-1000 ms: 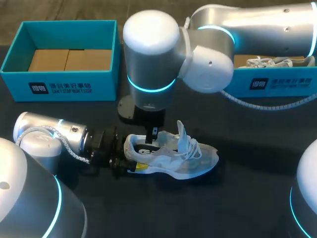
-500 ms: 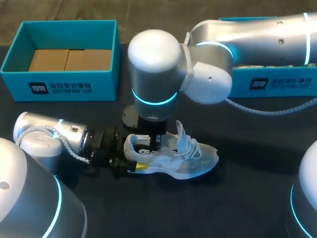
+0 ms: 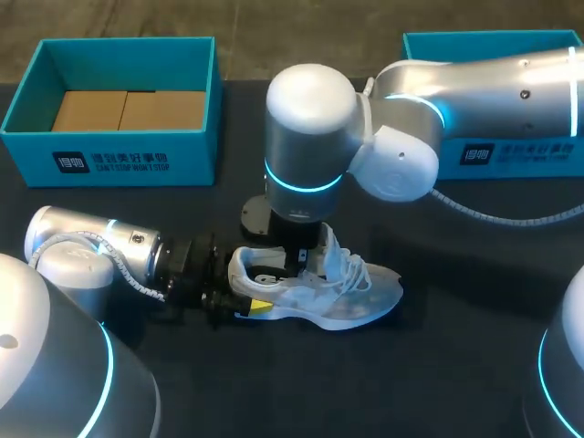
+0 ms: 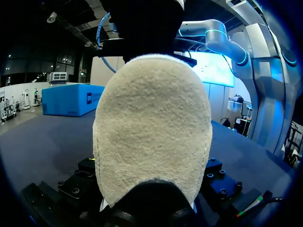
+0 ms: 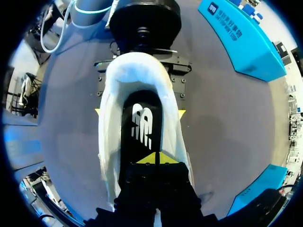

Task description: Take the shoe out of the shoebox, open the shoe tongue, remove and reinsert the insole, then place the shoe into the shoebox

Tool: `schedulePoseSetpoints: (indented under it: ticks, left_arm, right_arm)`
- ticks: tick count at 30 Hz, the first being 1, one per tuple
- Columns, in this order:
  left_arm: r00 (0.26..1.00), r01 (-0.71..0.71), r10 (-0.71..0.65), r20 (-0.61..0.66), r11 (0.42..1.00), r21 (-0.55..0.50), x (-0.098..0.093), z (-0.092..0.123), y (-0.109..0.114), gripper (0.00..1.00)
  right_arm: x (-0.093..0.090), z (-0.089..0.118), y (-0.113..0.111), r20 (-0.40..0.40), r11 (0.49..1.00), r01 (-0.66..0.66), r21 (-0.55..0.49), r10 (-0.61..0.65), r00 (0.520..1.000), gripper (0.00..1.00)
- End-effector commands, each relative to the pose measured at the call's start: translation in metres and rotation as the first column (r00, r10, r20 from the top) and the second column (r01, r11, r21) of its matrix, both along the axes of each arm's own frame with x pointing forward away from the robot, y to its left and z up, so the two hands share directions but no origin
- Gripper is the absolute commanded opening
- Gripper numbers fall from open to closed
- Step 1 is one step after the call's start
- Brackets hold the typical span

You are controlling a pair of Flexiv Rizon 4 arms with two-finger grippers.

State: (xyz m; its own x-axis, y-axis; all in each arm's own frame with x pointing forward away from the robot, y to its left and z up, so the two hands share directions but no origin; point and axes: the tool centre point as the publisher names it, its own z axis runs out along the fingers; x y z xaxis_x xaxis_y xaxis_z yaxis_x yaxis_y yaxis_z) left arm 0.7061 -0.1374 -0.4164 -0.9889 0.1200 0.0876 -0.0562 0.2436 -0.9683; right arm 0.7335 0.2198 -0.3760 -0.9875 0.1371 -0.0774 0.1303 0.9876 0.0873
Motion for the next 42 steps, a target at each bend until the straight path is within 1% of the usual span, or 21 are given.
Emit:
schedulePoseSetpoints:
  ticks: [1,8,12,13,15,17,22,28,29,30,31,34,38,42]
  left_arm:
    - [1.0,0.001,-0.001,-0.001,1.0,0.003,0.0,-0.003,0.0,0.0]
    - [1.0,0.001,-0.001,-0.001,1.0,0.003,0.0,-0.003,0.0,0.0]
    - [1.0,0.001,-0.001,-0.001,1.0,0.003,0.0,-0.003,0.0,0.0]
    - [1.0,0.001,-0.001,-0.001,1.0,0.003,0.0,-0.003,0.0,0.0]
    - [1.0,0.001,-0.001,-0.001,1.0,0.003,0.0,-0.003,0.0,0.0]
    - [1.0,0.001,-0.001,-0.001,1.0,0.003,0.0,-0.003,0.0,0.0]
    - [1.0,0.001,-0.001,-0.001,1.0,0.003,0.0,-0.003,0.0,0.0]
    - [1.0,0.001,-0.001,-0.001,1.0,0.003,0.0,-0.003,0.0,0.0]
    - [1.0,0.001,-0.001,-0.001,1.0,0.003,0.0,-0.003,0.0,0.0]
    - [1.0,0.001,-0.001,-0.001,1.0,0.003,0.0,-0.003,0.0,0.0]
    - [1.0,0.001,-0.001,-0.001,1.0,0.003,0.0,-0.003,0.0,0.0]
    - [1.0,0.001,-0.001,-0.001,1.0,0.003,0.0,-0.003,0.0,0.0]
    - [1.0,0.001,-0.001,-0.001,1.0,0.003,0.0,-0.003,0.0,0.0]
    - [1.0,0.001,-0.001,-0.001,1.0,0.003,0.0,-0.003,0.0,0.0]
  right_arm:
    - [-0.002,-0.011,-0.001,-0.005,1.0,0.008,0.01,-0.008,1.0,0.0]
    - [-0.011,-0.01,-0.009,-0.007,0.999,0.036,-0.008,-0.036,0.999,0.0]
    - [-0.012,-0.012,-0.011,-0.013,0.999,0.045,-0.011,-0.045,0.999,0.0]
    - [-0.012,-0.013,-0.011,-0.019,0.999,0.045,-0.012,-0.045,0.999,0.03]
    - [-0.012,-0.013,-0.011,-0.021,0.999,0.045,-0.018,-0.045,0.999,0.15]
    - [-0.012,-0.013,-0.011,-0.021,0.999,0.043,-0.021,-0.044,0.999,0.22]
    - [-0.013,-0.018,-0.011,-0.029,0.999,0.044,-0.022,-0.045,0.999,0.22]
    - [-0.016,-0.028,-0.012,-0.064,0.998,0.057,-0.035,-0.059,0.996,0.27]
    - [-0.016,-0.03,-0.013,-0.066,0.998,0.06,-0.037,-0.062,0.996,0.31]
    - [-0.017,-0.031,-0.014,-0.065,0.997,0.069,-0.025,-0.071,0.995,0.37]
    - [-0.018,-0.032,-0.015,-0.061,0.997,0.073,-0.02,-0.074,0.995,0.39]
    - [-0.02,-0.034,-0.017,-0.054,0.997,0.082,-0.01,-0.083,0.995,0.36]
    - [-0.02,-0.037,-0.02,-0.05,0.995,0.094,-0.015,-0.095,0.994,0.36]
    - [-0.021,-0.049,-0.02,-0.094,0.996,0.09,-0.012,-0.091,0.991,0.4]
